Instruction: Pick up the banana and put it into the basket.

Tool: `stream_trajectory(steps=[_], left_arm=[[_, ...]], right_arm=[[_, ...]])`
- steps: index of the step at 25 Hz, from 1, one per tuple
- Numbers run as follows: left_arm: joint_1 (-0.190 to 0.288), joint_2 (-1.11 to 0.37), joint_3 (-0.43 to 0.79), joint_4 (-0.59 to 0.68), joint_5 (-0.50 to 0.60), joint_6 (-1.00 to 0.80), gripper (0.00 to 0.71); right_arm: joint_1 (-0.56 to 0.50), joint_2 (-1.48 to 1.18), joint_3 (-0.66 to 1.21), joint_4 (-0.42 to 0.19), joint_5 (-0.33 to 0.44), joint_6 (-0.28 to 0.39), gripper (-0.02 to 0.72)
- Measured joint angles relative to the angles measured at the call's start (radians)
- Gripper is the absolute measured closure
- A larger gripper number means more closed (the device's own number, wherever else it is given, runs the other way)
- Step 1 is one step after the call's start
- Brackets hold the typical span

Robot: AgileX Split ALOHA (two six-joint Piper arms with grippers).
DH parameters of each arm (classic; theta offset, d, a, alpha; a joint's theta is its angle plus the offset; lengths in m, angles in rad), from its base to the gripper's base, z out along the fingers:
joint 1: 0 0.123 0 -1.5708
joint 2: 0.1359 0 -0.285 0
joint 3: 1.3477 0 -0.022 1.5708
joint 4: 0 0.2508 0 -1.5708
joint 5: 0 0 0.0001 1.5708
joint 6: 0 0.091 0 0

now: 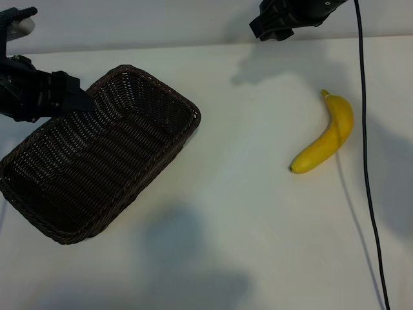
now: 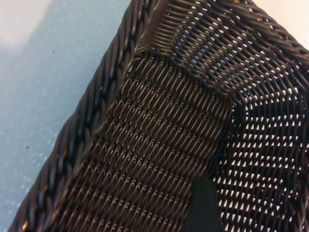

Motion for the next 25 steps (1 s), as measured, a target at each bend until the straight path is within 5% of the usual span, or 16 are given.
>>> stream_trajectory(steps=[25], left_arm=[[0.0,0.0,0.0,0.0,0.0,-0.003,0.153]], right_arm=[[0.0,0.0,0.0,0.0,0.013,0.0,0.135]])
